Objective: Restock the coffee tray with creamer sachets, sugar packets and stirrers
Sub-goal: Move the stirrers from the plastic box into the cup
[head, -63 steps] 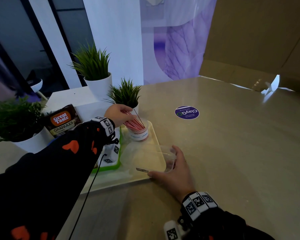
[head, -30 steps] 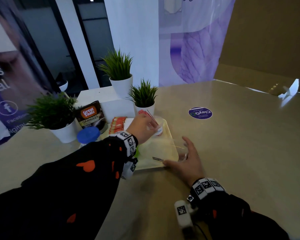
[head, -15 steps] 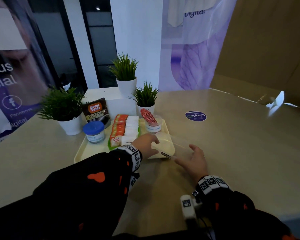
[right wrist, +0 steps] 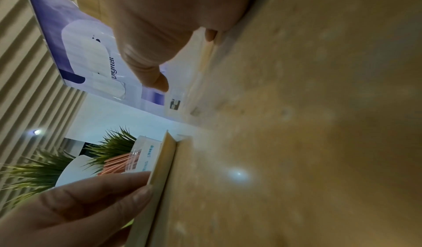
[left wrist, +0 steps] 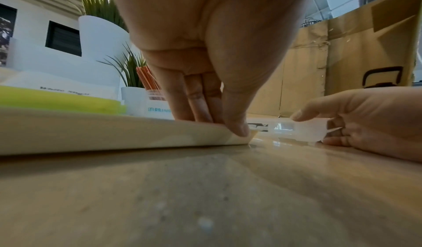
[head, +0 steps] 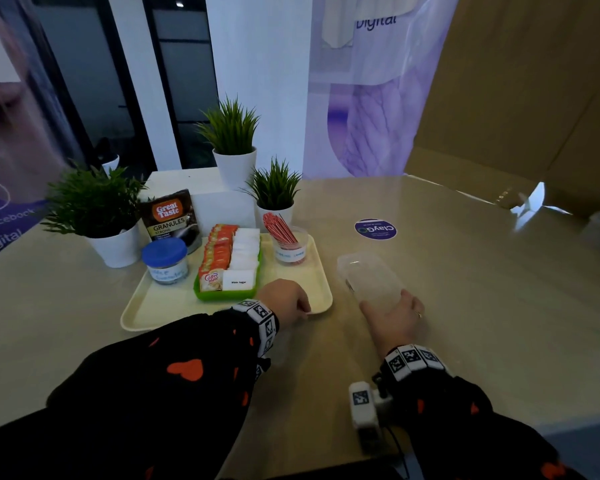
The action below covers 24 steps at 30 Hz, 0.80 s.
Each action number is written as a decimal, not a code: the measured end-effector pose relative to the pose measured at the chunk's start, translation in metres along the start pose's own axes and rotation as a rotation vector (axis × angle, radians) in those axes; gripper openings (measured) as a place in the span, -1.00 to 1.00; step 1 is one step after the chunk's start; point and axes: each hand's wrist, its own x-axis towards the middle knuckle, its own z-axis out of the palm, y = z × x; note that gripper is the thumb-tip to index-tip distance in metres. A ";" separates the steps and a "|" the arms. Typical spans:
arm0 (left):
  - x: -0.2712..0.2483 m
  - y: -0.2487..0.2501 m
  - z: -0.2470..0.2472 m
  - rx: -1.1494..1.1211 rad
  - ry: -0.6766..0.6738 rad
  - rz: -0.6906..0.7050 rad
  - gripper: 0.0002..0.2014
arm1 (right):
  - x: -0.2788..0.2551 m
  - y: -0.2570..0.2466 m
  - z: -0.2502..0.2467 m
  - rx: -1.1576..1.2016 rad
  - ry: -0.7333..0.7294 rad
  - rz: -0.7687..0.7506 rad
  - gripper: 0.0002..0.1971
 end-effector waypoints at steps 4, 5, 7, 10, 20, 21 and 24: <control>0.004 0.002 -0.002 0.006 0.003 -0.042 -0.87 | 0.013 -0.001 0.010 -0.045 -0.004 -0.060 -0.08; 0.005 0.002 -0.002 0.014 0.001 -0.046 -0.88 | 0.015 -0.002 0.012 -0.057 -0.001 -0.077 -0.09; 0.007 0.004 -0.004 0.038 -0.012 -0.045 -0.89 | 0.022 -0.002 0.018 -0.054 -0.002 -0.097 -0.18; 0.010 0.007 -0.007 0.066 -0.029 -0.053 -0.89 | 0.032 -0.007 0.022 -0.006 -0.004 -0.107 -0.33; 0.016 0.009 -0.007 0.082 -0.083 -0.082 -0.90 | 0.070 -0.012 0.029 0.027 -0.071 -0.121 -0.44; 0.016 0.009 -0.007 0.081 -0.089 -0.084 -0.89 | 0.073 -0.012 0.030 0.030 -0.077 -0.120 -0.44; 0.017 0.010 -0.010 0.071 -0.104 -0.086 -0.88 | 0.076 -0.013 0.030 0.029 -0.089 -0.115 -0.44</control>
